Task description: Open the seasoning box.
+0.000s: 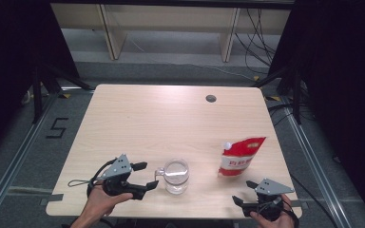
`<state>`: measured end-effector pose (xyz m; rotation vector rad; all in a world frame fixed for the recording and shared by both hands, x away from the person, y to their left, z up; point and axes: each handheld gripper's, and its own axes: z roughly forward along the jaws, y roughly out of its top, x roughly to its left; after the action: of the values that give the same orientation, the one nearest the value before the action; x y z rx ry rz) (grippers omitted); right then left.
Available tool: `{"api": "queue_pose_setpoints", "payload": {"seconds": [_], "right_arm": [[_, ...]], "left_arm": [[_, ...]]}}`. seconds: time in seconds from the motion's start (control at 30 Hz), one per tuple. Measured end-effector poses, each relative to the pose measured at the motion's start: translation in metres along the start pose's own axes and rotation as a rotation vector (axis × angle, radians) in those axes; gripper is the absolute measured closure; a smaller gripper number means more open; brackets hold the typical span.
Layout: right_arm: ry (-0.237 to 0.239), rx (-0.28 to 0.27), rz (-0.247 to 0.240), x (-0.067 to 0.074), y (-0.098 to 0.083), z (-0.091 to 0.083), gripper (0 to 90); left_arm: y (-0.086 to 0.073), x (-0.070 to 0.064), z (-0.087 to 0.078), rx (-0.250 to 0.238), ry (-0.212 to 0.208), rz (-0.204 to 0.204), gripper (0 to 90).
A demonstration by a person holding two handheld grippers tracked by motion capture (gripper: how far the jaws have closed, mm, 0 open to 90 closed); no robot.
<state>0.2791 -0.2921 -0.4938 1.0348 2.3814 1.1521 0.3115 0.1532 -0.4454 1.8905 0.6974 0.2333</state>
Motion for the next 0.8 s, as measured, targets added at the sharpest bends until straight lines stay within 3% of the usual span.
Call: {"api": "queue_pose_setpoints", "payload": {"seconds": [0.2,0.27,0.33,0.4,0.5,0.57,0.63,0.67,0.73,0.8], "right_arm": [[0.008,-0.001,0.002,0.001,0.000,0.000,22.9],[-0.040,-0.017,-0.007,0.002,0.000,0.000,22.5],[-0.032,-0.010,-0.002,0.002,0.000,0.001,20.2],[-0.030,-0.010,0.007,0.003,0.000,0.002,19.6],[-0.019,-0.021,-0.019,0.008,0.004,0.003,16.3],[-0.013,-0.023,-0.023,0.009,0.004,0.004,16.5],[-0.028,-0.031,-0.021,0.012,0.006,0.005,16.4],[-0.012,-0.029,-0.010,0.013,0.006,0.006,16.4],[-0.019,-0.029,-0.027,0.014,0.007,0.007,17.3],[-0.019,-0.038,-0.031,0.016,0.009,0.007,22.0]], "left_arm": [[0.007,-0.004,-0.005,-0.031,0.010,0.008,36.2],[0.007,-0.005,-0.005,-0.029,0.028,0.014,44.3],[0.007,-0.006,-0.005,-0.028,0.043,0.034,57.0],[0.008,-0.007,-0.005,-0.033,0.052,0.075,60.3],[0.008,-0.010,-0.002,-0.053,0.053,0.072,75.4],[0.009,-0.010,-0.002,-0.041,0.058,0.093,77.9],[0.009,-0.011,0.001,-0.044,0.072,0.088,81.9],[0.009,-0.011,0.003,-0.041,0.076,0.081,83.4],[0.010,-0.009,0.006,-0.045,0.072,0.091,85.3],[0.011,-0.008,0.010,-0.049,0.066,0.085,86.4]]}}
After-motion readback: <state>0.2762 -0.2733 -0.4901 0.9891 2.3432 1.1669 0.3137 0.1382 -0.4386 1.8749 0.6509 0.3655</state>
